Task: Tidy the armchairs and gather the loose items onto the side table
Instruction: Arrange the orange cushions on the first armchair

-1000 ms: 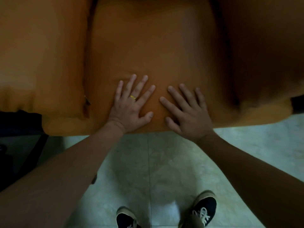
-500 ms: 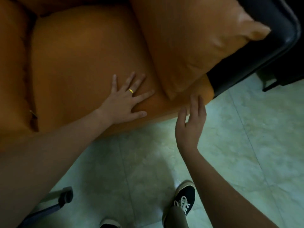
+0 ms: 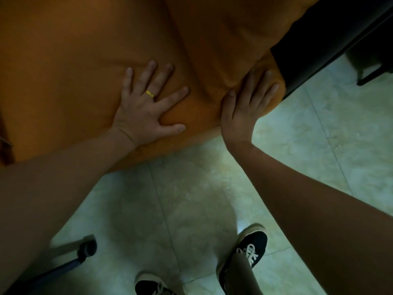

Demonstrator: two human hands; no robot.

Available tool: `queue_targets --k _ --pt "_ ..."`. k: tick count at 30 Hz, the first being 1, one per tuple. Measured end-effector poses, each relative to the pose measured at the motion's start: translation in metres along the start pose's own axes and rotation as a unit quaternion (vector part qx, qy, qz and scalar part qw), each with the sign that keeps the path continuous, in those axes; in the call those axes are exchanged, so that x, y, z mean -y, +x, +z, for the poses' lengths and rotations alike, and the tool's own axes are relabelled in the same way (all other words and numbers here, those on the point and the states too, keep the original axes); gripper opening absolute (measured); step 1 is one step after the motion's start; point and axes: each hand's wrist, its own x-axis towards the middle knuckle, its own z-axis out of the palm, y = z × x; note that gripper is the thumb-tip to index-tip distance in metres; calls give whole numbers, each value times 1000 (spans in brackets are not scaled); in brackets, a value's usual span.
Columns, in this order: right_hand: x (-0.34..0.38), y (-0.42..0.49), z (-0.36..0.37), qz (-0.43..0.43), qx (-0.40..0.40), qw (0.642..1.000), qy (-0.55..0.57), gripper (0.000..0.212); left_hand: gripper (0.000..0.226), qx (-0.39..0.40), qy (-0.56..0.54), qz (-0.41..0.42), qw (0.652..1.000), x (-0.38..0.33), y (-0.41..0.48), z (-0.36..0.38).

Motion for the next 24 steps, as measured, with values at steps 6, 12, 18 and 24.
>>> queue_targets --k 6,12,18,24 --pt "22 12 -76 24 254 961 -102 70 84 188 10 -30 982 -7 11 -51" --pt "88 27 -161 126 417 894 -108 58 66 488 -89 -105 862 -4 62 -135" --pt "147 10 -239 224 404 884 -73 65 59 494 -158 -224 825 -24 63 -231" --pt "208 -39 -310 298 392 870 -22 61 57 411 -319 -297 801 -56 16 -321"
